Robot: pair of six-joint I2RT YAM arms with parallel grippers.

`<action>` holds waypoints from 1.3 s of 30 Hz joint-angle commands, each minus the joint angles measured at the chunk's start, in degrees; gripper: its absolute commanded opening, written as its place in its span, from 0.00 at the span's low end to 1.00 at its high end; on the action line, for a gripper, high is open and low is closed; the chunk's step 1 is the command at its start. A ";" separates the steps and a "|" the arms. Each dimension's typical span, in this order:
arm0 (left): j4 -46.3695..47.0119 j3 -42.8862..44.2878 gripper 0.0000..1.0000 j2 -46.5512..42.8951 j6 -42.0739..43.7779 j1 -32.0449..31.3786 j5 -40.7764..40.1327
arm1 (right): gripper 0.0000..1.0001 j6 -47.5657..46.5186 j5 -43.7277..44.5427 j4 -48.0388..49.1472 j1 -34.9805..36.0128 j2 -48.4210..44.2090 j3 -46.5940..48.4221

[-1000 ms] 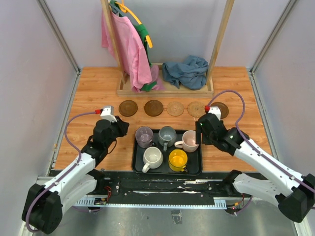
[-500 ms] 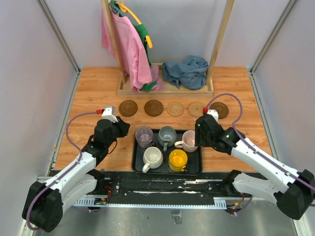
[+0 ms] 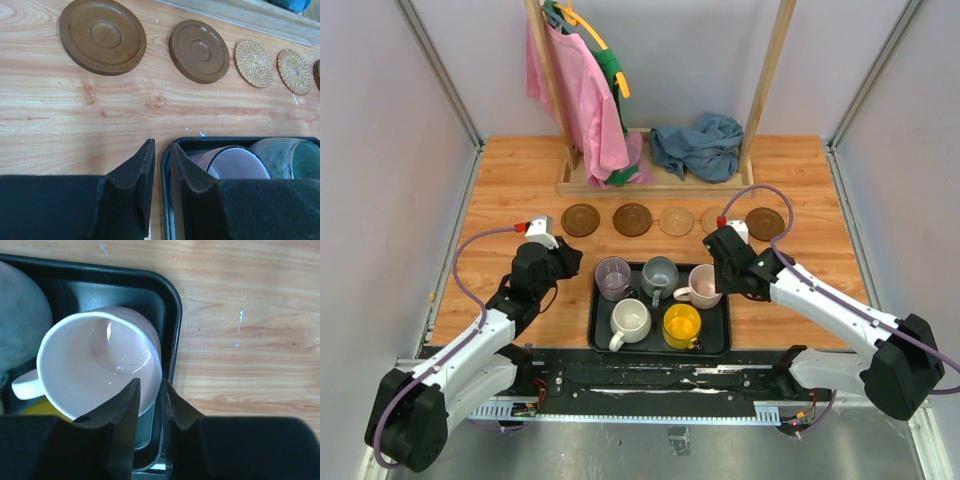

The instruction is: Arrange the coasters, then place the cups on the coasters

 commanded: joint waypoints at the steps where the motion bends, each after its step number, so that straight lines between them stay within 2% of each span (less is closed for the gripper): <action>1: 1.34 1.50 0.23 0.06 0.40 -0.23 -1.15 | 0.22 -4.76 4.14 0.58 0.69 2.56 3.82; 4: 1.73 1.48 0.23 0.33 0.49 -0.29 -1.32 | 0.15 -10.00 6.01 1.70 0.65 4.25 4.65; 11: 2.33 1.42 0.23 0.99 0.68 -0.27 -1.91 | 0.10 -23.98 8.93 8.74 -0.39 6.91 3.82; 16: 2.24 1.53 0.23 1.05 0.90 -0.19 -2.58 | 0.10 -26.36 5.36 13.31 -3.56 9.07 3.87; 22: 2.14 1.47 0.23 0.85 1.44 -0.27 -3.56 | 0.13 -30.71 -0.39 20.28 -4.36 9.69 2.75; 29: 2.24 1.70 0.23 1.26 1.74 -0.20 -4.22 | 0.14 -33.04 -5.46 24.41 -5.22 13.76 6.03; 32: 1.87 1.78 0.23 0.92 1.90 -0.29 -4.45 | 0.16 -33.16 -8.43 25.05 -5.23 15.37 7.57; 36: 0.99 1.77 0.23 -0.15 1.90 -0.23 -4.83 | 0.31 -31.99 -10.17 24.07 -5.06 14.88 8.56; 39: 0.66 1.63 0.23 -0.77 1.99 -0.25 -4.94 | 0.36 -30.52 -7.62 22.63 -3.90 11.25 8.28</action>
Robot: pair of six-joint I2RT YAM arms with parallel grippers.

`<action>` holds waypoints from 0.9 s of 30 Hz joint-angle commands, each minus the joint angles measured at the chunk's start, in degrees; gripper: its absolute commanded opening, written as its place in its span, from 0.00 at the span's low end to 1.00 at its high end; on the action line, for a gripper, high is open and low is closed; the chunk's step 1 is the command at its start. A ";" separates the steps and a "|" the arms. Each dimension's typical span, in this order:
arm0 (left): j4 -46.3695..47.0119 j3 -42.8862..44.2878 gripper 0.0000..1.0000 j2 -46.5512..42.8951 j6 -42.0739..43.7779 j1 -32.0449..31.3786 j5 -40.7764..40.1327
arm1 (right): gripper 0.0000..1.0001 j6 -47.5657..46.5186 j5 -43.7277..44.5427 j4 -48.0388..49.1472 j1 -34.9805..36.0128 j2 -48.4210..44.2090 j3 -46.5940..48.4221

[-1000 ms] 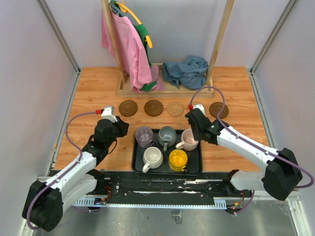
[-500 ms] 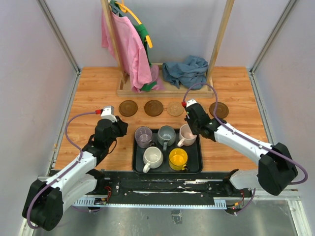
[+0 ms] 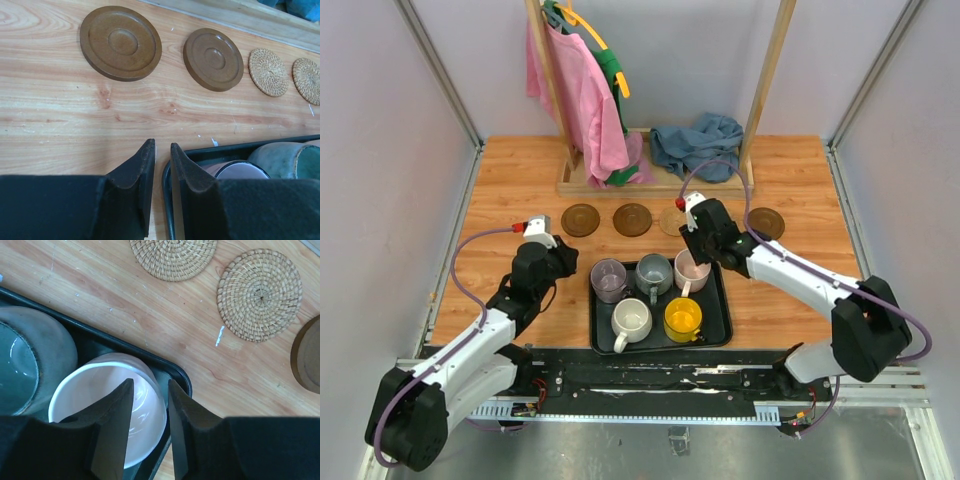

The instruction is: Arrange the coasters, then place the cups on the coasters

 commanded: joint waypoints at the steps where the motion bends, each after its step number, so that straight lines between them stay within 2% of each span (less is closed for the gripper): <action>1: 0.28 1.61 0.23 -1.44 1.01 -0.25 -1.31 | 0.38 2.18 1.73 -0.31 0.72 -5.39 1.24; 3: 0.50 1.57 0.23 -1.34 1.00 -0.25 -1.02 | 0.45 3.51 2.78 -0.89 2.51 -9.15 0.74; 6: 0.51 1.89 0.23 -0.88 1.00 -0.25 0.01 | 0.65 6.23 6.88 -3.62 6.36 -12.95 0.90; 11: 0.76 1.96 0.23 -0.80 0.89 -0.24 1.19 | 0.88 13.36 10.93 -10.56 9.33 -15.77 1.57; 12: 0.72 2.17 0.23 -0.78 0.86 -0.24 1.34 | 0.98 15.03 10.83 -11.89 9.58 -15.96 1.26; 13: 0.66 2.30 0.23 -0.66 0.78 -0.22 1.65 | 0.99 16.77 10.99 -13.08 9.78 -16.01 0.91; 19: 0.60 2.34 0.23 -1.38 0.04 -0.31 2.83 | 0.98 28.99 20.70 -20.51 10.71 -19.16 -3.46; 24: 0.21 2.33 0.23 -1.48 0.03 -0.25 3.69 | 0.73 36.18 25.89 -23.62 10.71 -24.80 -8.01; 27: 0.26 2.08 0.23 -1.48 -0.24 -0.29 3.99 | 0.62 38.73 26.51 -24.26 10.60 -26.27 -11.18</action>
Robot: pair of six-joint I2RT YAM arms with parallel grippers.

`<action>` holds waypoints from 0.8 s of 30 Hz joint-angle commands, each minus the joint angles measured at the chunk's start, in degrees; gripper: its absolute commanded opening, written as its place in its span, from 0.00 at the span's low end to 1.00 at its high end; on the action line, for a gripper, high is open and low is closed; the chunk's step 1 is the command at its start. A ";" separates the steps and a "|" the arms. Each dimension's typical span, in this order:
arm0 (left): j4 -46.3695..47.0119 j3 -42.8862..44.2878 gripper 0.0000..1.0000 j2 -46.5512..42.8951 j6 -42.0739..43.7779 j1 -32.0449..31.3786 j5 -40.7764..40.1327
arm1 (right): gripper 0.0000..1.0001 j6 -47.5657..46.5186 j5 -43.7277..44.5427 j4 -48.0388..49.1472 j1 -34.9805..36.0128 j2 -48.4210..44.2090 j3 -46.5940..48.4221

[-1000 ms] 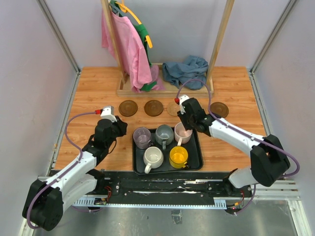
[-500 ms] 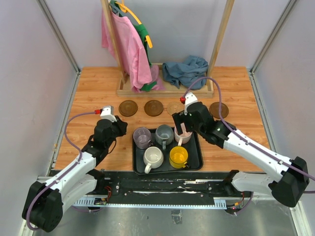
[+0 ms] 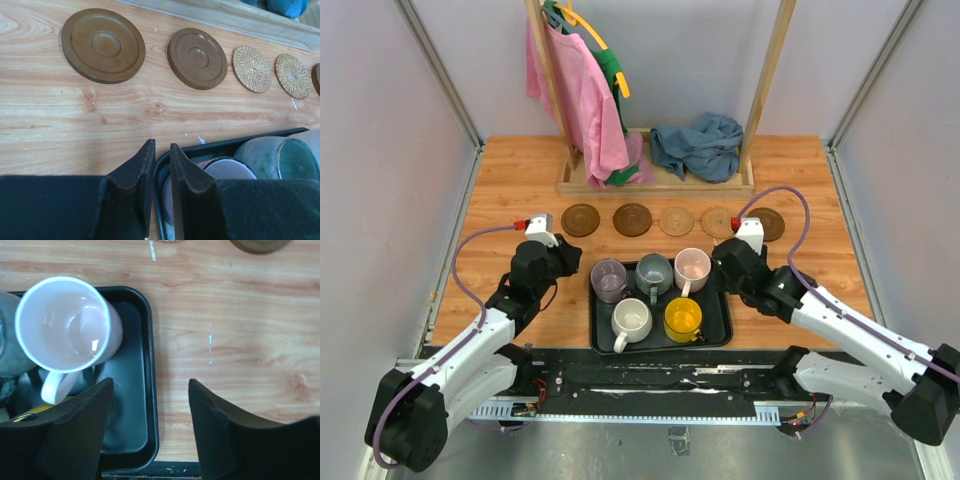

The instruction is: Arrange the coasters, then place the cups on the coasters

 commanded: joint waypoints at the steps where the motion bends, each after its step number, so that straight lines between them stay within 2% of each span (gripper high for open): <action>1: 0.34 1.17 0.23 -0.78 -0.56 -0.31 1.13 | 0.60 8.24 4.78 -3.70 0.83 -1.93 -4.36; 12: 0.69 0.56 0.22 -0.43 -1.22 -0.24 1.50 | 0.49 6.76 -3.19 1.81 -0.73 5.33 -8.72; 20: 0.79 0.41 0.23 0.08 -1.23 -0.28 1.45 | 0.45 3.91 -13.68 9.54 -6.75 7.22 -13.07; 24: 1.05 0.38 0.22 0.42 -1.14 -0.24 1.28 | 0.37 2.54 -15.53 10.83 -6.99 8.78 -13.22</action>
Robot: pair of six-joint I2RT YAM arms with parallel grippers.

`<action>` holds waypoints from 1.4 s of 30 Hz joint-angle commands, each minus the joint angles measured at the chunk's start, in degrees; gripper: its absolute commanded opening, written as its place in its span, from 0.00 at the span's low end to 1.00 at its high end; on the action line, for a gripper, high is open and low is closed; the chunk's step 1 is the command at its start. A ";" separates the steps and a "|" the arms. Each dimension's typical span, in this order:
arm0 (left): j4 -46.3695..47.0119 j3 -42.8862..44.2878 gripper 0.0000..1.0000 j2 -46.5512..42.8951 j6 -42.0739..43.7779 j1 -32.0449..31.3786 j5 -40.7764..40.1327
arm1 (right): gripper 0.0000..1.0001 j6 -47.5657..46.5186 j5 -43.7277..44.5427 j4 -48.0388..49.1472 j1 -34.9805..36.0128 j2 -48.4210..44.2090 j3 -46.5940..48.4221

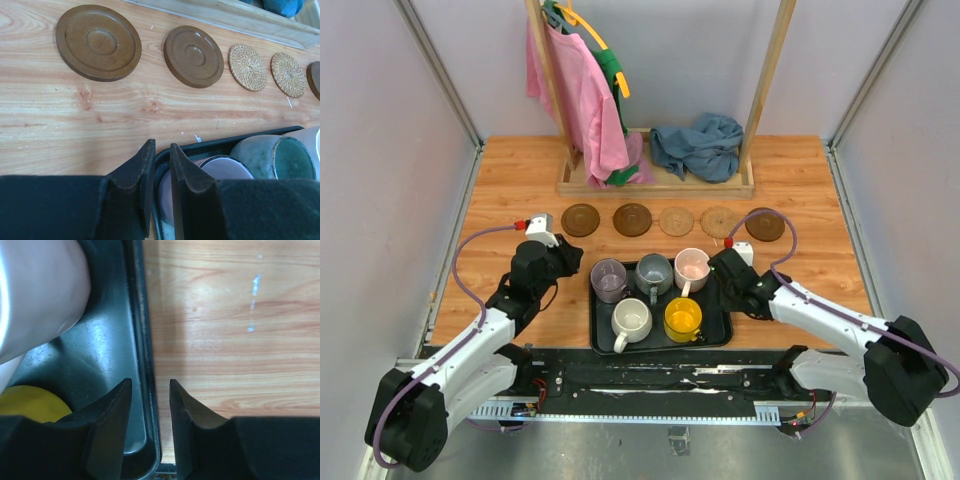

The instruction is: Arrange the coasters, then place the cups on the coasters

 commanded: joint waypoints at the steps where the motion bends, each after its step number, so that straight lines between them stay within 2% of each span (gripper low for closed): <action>1: 1.11 0.36 0.22 0.44 -0.11 -0.22 0.22 | 0.33 -2.09 -4.10 3.09 -0.73 1.66 -0.35; 11: 0.97 0.04 0.23 0.14 -0.21 -0.23 0.14 | 0.02 -2.01 -8.69 0.88 -0.73 4.42 0.42; 28: 0.68 -0.20 0.22 -0.23 -0.52 -0.24 -0.30 | 0.01 -1.74 -9.43 -4.01 -0.78 0.92 -0.48; 30: 0.67 -0.21 0.23 -0.23 -0.54 -0.29 -0.31 | 0.06 -1.68 -8.78 -4.78 -0.69 0.61 0.01; 38: 0.33 -0.04 0.23 -0.39 -0.37 -0.27 -0.30 | 0.54 -2.28 -3.26 -13.13 -0.64 -3.22 7.91; 42: 0.24 -0.16 0.22 -0.66 -0.38 -0.25 -0.48 | 0.64 -1.37 -1.22 -16.53 -0.64 -7.14 11.70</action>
